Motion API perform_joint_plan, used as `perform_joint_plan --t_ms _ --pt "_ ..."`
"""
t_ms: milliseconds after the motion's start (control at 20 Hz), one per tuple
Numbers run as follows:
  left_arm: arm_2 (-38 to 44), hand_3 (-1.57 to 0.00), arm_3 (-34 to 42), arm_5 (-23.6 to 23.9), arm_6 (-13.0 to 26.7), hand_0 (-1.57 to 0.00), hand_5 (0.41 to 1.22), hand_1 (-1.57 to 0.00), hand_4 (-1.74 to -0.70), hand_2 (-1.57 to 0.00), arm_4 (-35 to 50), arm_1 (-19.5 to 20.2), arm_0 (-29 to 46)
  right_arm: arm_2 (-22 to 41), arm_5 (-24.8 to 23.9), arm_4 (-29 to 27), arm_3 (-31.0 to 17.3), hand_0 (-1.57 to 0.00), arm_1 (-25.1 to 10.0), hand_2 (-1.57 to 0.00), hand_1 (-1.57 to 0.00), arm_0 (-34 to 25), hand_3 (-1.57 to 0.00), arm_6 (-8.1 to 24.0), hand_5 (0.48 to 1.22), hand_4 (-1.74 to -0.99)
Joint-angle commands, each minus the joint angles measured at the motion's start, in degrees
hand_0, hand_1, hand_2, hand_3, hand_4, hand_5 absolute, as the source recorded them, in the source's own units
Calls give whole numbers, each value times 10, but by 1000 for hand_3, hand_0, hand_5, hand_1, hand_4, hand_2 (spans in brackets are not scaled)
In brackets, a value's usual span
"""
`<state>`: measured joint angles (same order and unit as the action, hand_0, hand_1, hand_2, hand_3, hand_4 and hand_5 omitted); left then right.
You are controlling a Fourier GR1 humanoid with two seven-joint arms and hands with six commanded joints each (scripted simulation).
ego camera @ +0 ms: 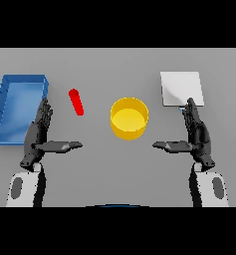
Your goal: Pick up the red beaker and tilt it to pour out 1 green nut into yellow bowl. Pick up the yellow bowl and place it on the metallic measuring scale.
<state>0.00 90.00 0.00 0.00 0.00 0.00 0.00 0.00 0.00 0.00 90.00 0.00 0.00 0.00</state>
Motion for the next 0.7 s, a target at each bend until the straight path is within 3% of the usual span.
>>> perform_joint_plan --t_ms 0,250,350,500,650 --pt "1 1 -1 1 0 1 599 1 -1151 1 0 0 -1 0 0 -1 1 1 0 1 1 1 1 0 599 -1167" --pt "3 1 -8 4 4 1 599 1 -1151 1 -1 1 -9 -1 5 -4 0 1 -1 1 1 6 1 -5 599 -1167" --pt "-21 1 28 -9 -6 1 599 1 -1156 1 -32 29 18 40 -29 105 37 1 -35 1 1 47 1 -68 595 -1163" --pt "-42 1 63 -12 21 1 599 1 -1163 1 -51 37 36 64 -48 161 66 1 -42 1 1 67 1 -59 590 -1159" --pt "-49 1 69 -13 17 1 603 1 -1164 1 -63 42 46 64 -44 156 73 1 -42 1 1 67 1 -45 596 -1183"
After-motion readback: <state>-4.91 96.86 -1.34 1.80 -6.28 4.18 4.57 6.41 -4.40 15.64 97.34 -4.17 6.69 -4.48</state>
